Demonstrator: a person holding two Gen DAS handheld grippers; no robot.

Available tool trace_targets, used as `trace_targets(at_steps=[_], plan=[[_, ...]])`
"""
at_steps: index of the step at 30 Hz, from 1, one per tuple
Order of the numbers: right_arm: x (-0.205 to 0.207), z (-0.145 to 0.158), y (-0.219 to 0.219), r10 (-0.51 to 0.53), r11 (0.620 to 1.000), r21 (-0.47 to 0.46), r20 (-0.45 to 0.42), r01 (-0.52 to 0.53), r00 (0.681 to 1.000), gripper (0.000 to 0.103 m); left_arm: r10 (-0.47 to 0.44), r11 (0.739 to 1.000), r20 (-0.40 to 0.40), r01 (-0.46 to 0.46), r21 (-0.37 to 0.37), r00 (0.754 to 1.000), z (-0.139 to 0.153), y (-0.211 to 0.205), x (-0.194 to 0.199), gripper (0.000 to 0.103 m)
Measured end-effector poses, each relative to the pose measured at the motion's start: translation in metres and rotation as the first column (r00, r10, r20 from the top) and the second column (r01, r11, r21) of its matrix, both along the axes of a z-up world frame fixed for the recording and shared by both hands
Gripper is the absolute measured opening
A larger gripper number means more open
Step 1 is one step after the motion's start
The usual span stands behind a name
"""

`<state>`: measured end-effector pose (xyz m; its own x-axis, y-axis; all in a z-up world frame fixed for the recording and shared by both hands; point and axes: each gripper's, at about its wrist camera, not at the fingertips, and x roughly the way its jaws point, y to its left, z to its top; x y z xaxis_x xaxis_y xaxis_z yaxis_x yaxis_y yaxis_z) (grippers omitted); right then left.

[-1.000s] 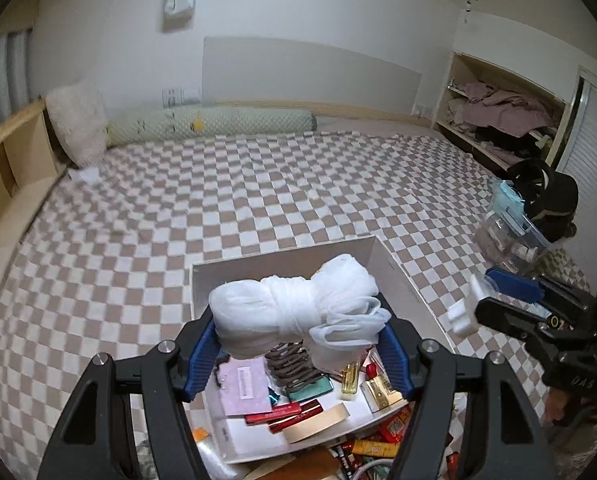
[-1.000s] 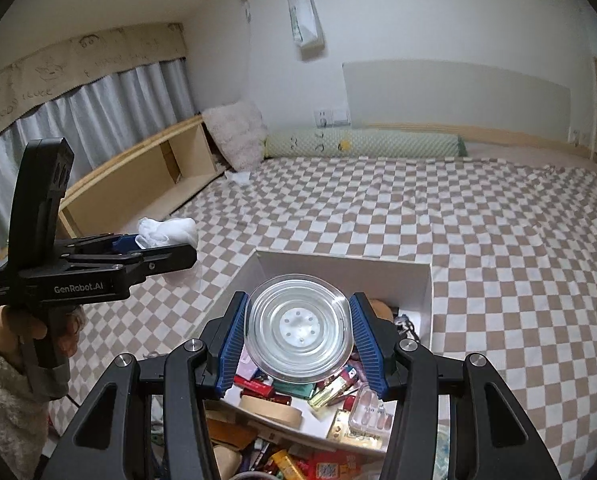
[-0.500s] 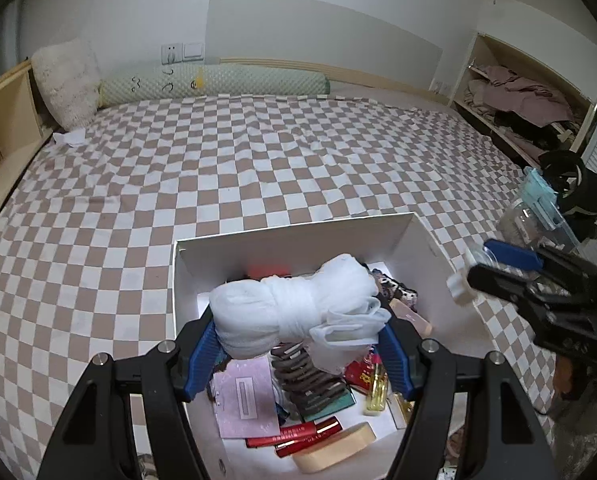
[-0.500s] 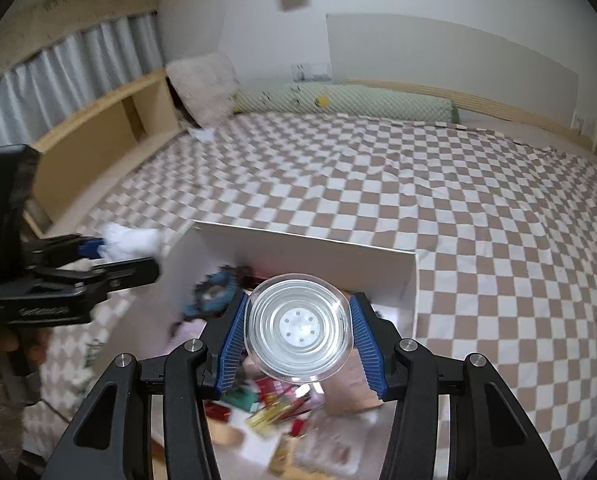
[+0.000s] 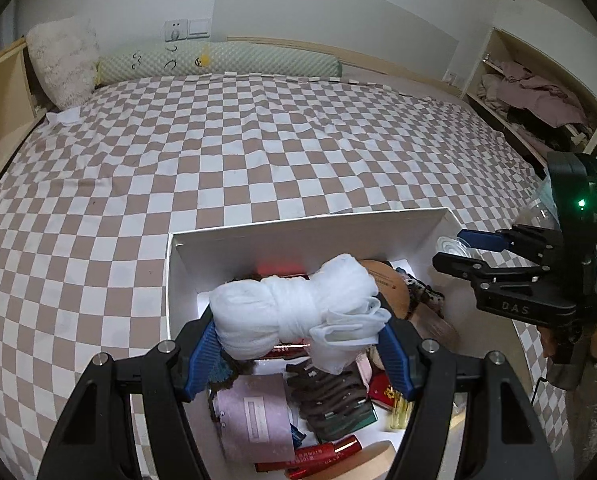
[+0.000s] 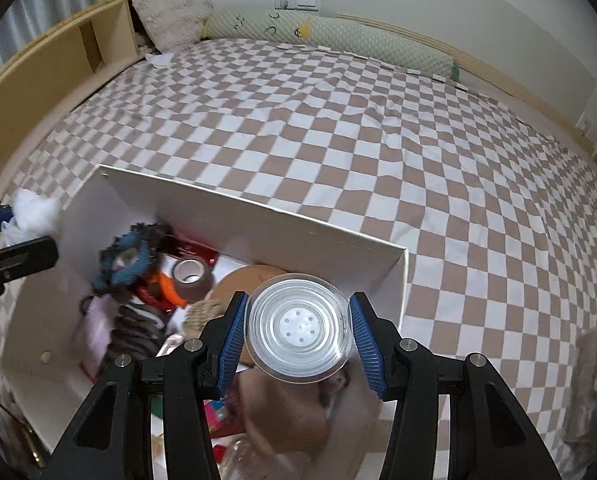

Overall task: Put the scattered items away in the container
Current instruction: 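Lower the mesh bundle into the box and open the left tool while the right tool releases the container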

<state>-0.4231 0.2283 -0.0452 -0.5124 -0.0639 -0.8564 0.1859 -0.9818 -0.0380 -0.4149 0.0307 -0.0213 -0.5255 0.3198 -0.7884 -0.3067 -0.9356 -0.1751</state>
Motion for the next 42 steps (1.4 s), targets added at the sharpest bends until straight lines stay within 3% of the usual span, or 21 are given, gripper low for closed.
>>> trace_targets(at_steps=[8, 13, 15, 19, 36, 38, 39, 40, 42], plan=[[-0.015, -0.015, 0.0, 0.007, 0.998, 0.067, 0.037, -0.009, 0.999, 0.052, -0.004, 1.0, 0.038, 0.003, 0.018, 0.999, -0.012, 0.007, -0.014, 0.069], [-0.015, -0.014, -0.001, 0.022, 0.99, 0.142, 0.005, -0.023, 1.0, 0.057, -0.013, 1.0, 0.058, 0.012, 0.015, 0.998, -0.021, 0.015, -0.021, 0.069], [-0.015, -0.013, -0.002, 0.038, 0.991, 0.129, 0.0, -0.037, 0.999, 0.061, -0.016, 1.0, 0.066, 0.015, 0.016, 0.998, -0.025, 0.016, -0.025, 0.069], [-0.011, -0.011, -0.006, 0.073, 0.992, 0.103, -0.004, -0.072, 0.997, 0.082, -0.019, 1.0, 0.082, 0.017, 0.016, 0.996, -0.033, 0.021, -0.032, 0.069], [-0.002, -0.005, 0.011, 0.075, 0.997, -0.011, -0.045, -0.076, 0.996, 0.083, 0.007, 1.0, 0.181, -0.003, -0.024, 0.983, -0.064, 0.03, -0.045, 0.069], [-0.001, -0.005, 0.011, 0.077, 0.997, -0.019, -0.042, -0.078, 0.996, 0.083, 0.001, 1.0, 0.214, 0.003, -0.019, 0.977, -0.069, 0.029, -0.046, 0.078], [0.0, -0.005, 0.011, 0.077, 0.997, -0.02, -0.043, -0.078, 0.996, 0.083, 0.001, 1.0, 0.226, 0.003, -0.018, 0.974, -0.07, 0.029, -0.046, 0.091], [0.001, -0.005, 0.011, 0.076, 0.997, -0.021, -0.045, -0.077, 0.996, 0.083, 0.005, 1.0, 0.228, -0.001, -0.017, 0.974, -0.071, 0.029, -0.045, 0.096], [0.002, -0.004, 0.012, 0.074, 0.997, -0.027, -0.044, -0.075, 0.996, 0.083, 0.004, 1.0, 0.228, 0.0, -0.018, 0.974, -0.071, 0.028, -0.043, 0.096]])
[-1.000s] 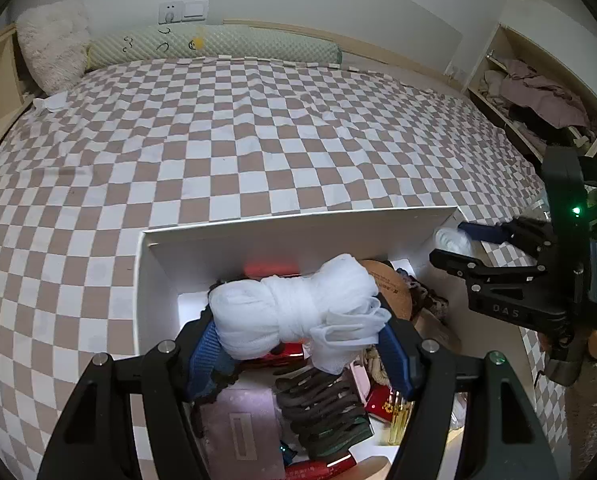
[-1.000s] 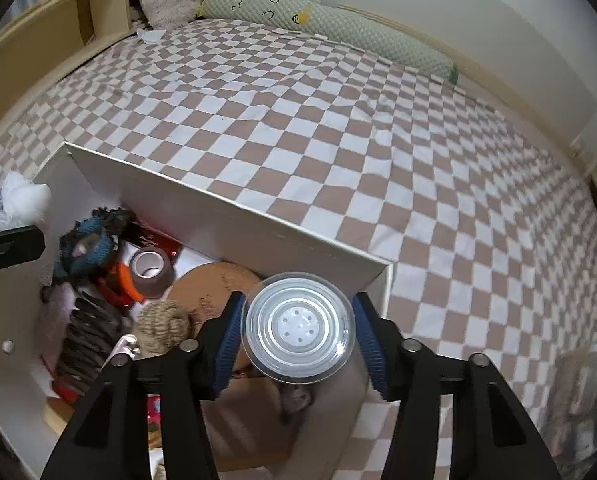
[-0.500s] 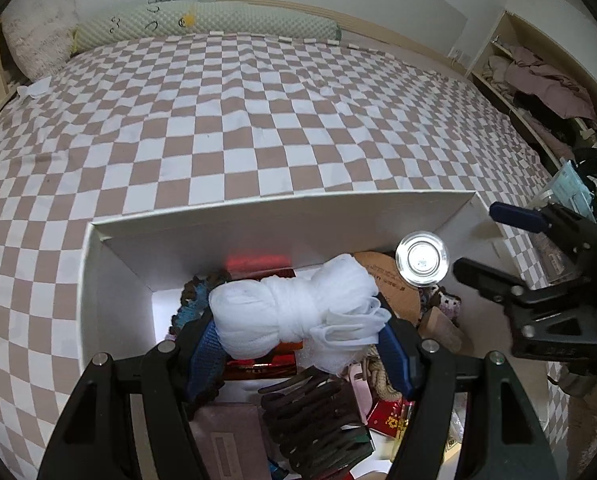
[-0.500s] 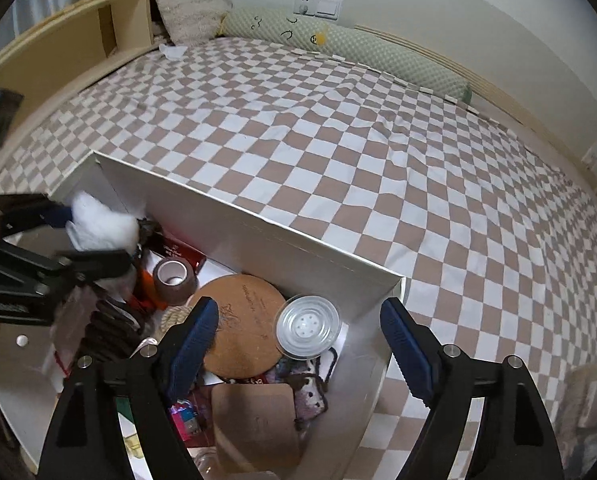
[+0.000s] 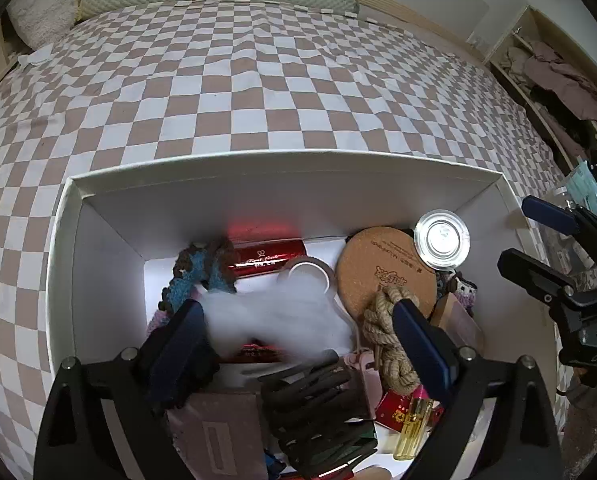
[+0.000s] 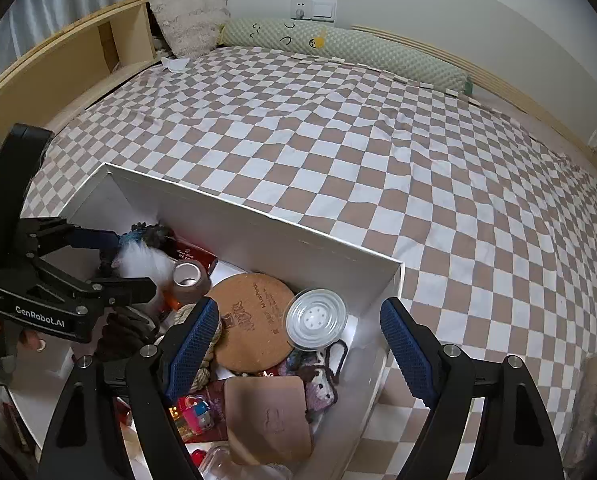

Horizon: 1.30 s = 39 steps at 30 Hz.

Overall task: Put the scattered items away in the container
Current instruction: 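Lower the mesh bundle into the box and open the left tool while the right tool releases the container, then withdraw both open tools up and away from the box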

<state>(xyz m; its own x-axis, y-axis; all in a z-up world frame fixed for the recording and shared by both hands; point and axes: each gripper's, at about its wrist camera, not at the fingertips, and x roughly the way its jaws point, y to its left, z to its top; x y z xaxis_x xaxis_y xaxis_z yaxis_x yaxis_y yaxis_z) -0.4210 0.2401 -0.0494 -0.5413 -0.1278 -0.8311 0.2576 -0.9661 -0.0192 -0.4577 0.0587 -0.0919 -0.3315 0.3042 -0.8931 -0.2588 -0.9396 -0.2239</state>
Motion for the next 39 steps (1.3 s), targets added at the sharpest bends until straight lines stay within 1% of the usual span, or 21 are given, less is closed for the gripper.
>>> trace_targets(at_steps=[2, 9, 12, 18, 22, 30, 36, 37, 38, 39], plan=[[0.001, 0.0, 0.001, -0.003, 1.0, -0.009, 0.007, 0.003, 1.0, 0.083, -0.005, 1.0, -0.003, 0.005, -0.01, 1.0, 0.002, 0.0, 0.002, 0.096], [0.009, 0.007, -0.001, 0.0, 1.0, -0.001, 0.0, 0.0, 1.0, 0.083, -0.007, 1.0, -0.016, 0.007, 0.003, 1.0, 0.011, -0.002, 0.009, 0.096], [0.013, 0.011, -0.003, -0.001, 1.0, -0.001, -0.004, 0.001, 1.0, 0.083, -0.009, 1.0, -0.029, 0.009, -0.005, 1.0, 0.017, -0.001, 0.013, 0.096], [0.024, 0.019, -0.009, 0.002, 1.0, 0.01, -0.005, -0.002, 1.0, 0.083, 0.012, 1.0, -0.051, -0.012, -0.01, 0.999, 0.03, -0.008, 0.021, 0.096], [0.033, 0.024, -0.013, -0.002, 1.0, 0.015, -0.011, 0.002, 1.0, 0.083, 0.028, 1.0, -0.062, -0.028, 0.005, 0.998, 0.039, -0.015, 0.028, 0.096], [0.054, 0.039, -0.019, -0.009, 1.0, -0.002, -0.03, 0.009, 1.0, 0.083, 0.041, 0.999, -0.1, -0.039, 0.023, 0.994, 0.062, -0.019, 0.05, 0.096], [0.071, 0.055, -0.024, -0.019, 1.0, -0.015, -0.058, 0.018, 0.998, 0.083, 0.039, 0.999, -0.138, -0.039, 0.006, 0.99, 0.078, -0.019, 0.067, 0.096], [0.073, 0.057, -0.024, -0.021, 1.0, -0.018, -0.062, 0.02, 0.998, 0.086, 0.04, 0.999, -0.146, -0.039, 0.007, 0.988, 0.082, -0.02, 0.072, 0.096], [0.078, 0.06, -0.025, -0.027, 0.999, -0.019, -0.07, 0.025, 0.997, 0.097, 0.041, 0.999, -0.154, -0.04, 0.007, 0.987, 0.086, -0.022, 0.076, 0.096], [0.083, 0.063, -0.026, -0.029, 0.999, -0.023, -0.083, 0.027, 0.996, 0.103, 0.041, 0.999, -0.162, -0.041, 0.006, 0.986, 0.089, -0.023, 0.079, 0.096]])
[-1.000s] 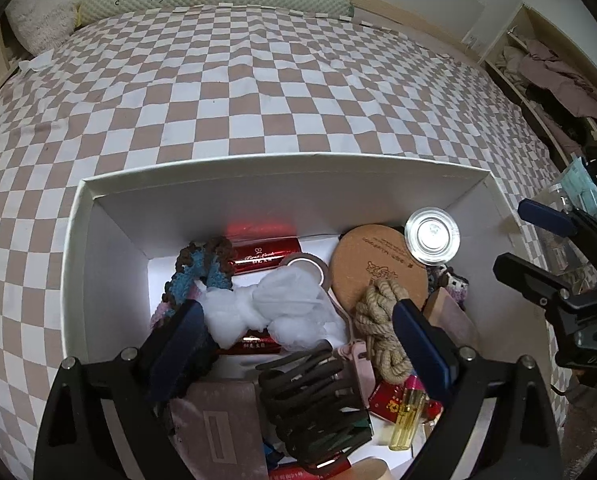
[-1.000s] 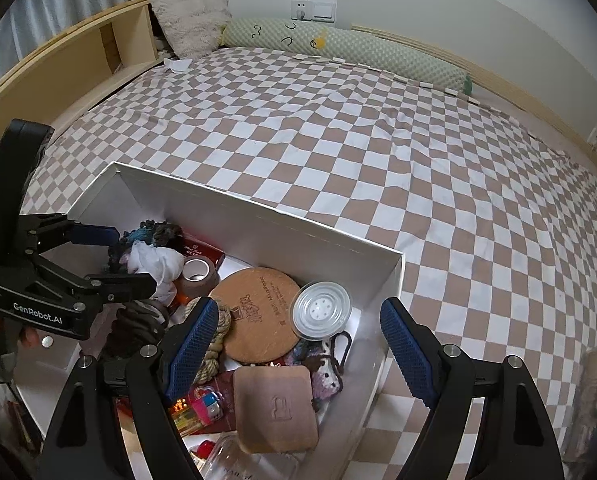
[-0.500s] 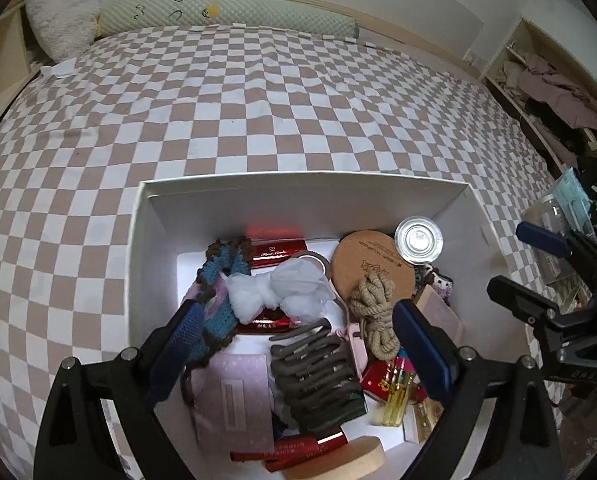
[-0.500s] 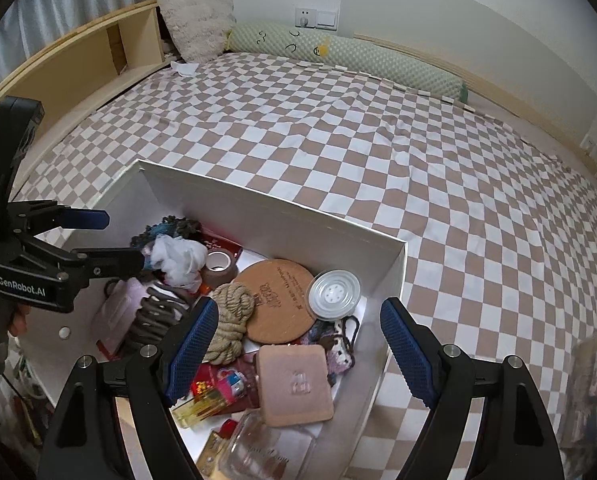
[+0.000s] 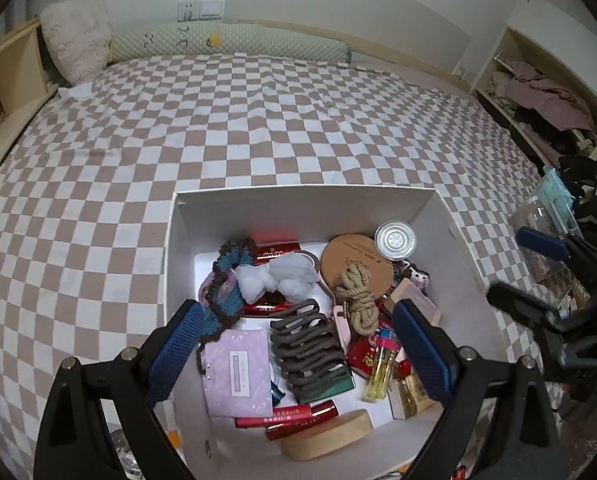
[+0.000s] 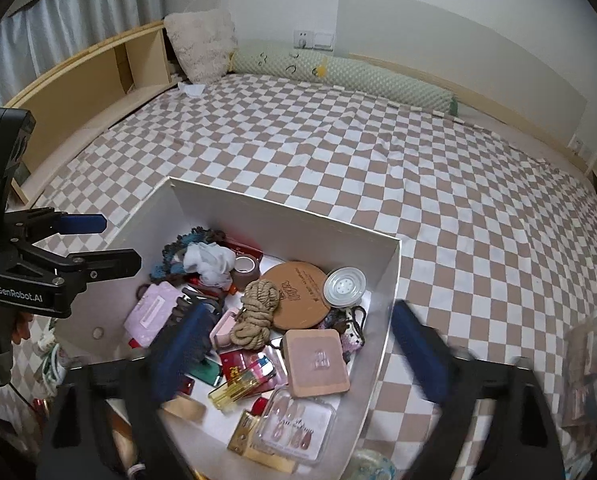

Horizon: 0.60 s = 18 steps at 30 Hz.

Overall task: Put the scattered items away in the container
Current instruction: 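Withdraw both open tools up and away from the box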

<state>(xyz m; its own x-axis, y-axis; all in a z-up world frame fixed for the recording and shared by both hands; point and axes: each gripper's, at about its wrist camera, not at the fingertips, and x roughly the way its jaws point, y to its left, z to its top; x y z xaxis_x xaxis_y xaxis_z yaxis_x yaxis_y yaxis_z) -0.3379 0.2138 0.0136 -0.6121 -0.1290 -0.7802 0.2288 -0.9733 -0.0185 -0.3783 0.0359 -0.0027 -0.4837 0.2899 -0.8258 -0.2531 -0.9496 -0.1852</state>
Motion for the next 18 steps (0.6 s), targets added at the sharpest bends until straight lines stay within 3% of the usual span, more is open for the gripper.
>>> trace_targets(at_steps=[4, 6, 18], plan=[[0.02, 0.011, -0.007, 0.007, 1.0, -0.002, -0.037, -0.007, 0.999, 0.103, 0.003, 1.0, -0.032, -0.003, -0.006, 0.999, 0.016, -0.003, 0.017, 0.097], [0.026, 0.015, -0.008, -0.003, 1.0, 0.0, -0.05, 0.003, 0.999, 0.103, 0.007, 1.0, -0.049, -0.008, -0.011, 0.999, 0.023, -0.004, 0.024, 0.103], [0.069, 0.05, -0.02, -0.05, 0.997, -0.062, -0.102, 0.044, 0.994, 0.103, 0.016, 0.999, -0.142, -0.02, -0.032, 0.99, 0.063, -0.013, 0.071, 0.103]])
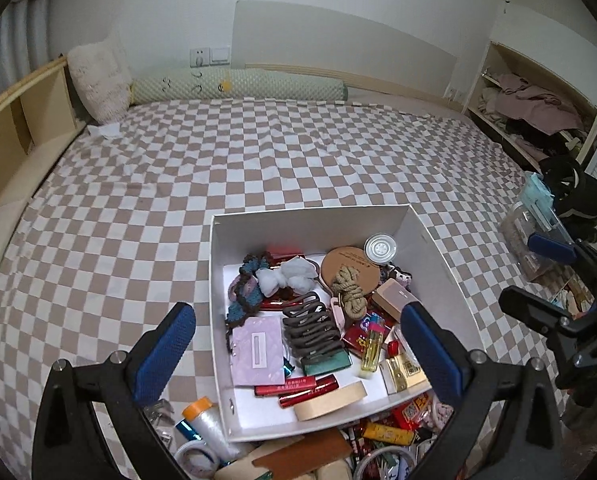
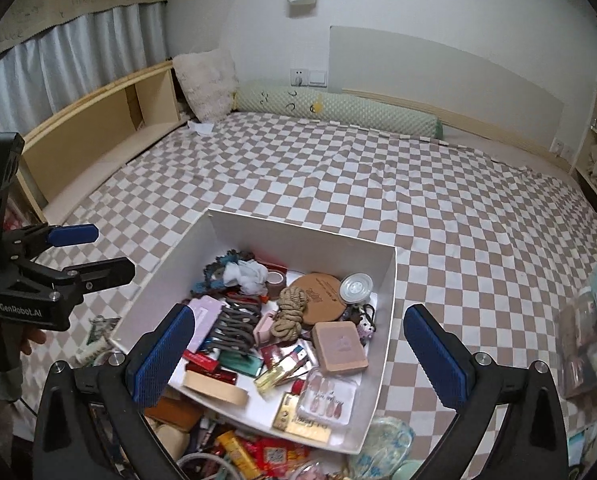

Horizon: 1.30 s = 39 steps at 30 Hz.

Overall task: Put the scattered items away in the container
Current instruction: 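Withdraw both open tools up and away from the box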

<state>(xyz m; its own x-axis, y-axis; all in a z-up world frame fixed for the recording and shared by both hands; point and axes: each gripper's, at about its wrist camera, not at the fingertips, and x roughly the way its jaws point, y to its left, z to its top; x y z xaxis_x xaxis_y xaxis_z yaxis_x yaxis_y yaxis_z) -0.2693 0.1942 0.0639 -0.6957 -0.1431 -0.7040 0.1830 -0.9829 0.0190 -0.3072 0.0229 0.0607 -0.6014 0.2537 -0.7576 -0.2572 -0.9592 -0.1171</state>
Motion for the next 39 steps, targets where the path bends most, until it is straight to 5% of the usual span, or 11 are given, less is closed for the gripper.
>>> trace_targets(at_steps=[22, 39], plan=[[0.113, 0.052, -0.017, -0.028, 0.999, -0.049, -0.141, 0.021, 0.99, 0.103, -0.04, 0.997, -0.16, 0.05, 0.057, 0.986, 0.065, -0.007, 0.116, 0.103], [0.191, 0.045, -0.033, -0.044, 0.997, -0.074, -0.191, 0.031, 0.981, 0.103, -0.069, 0.998, -0.217, 0.069, -0.007, 0.974, 0.055, -0.009, 0.197, 0.103]])
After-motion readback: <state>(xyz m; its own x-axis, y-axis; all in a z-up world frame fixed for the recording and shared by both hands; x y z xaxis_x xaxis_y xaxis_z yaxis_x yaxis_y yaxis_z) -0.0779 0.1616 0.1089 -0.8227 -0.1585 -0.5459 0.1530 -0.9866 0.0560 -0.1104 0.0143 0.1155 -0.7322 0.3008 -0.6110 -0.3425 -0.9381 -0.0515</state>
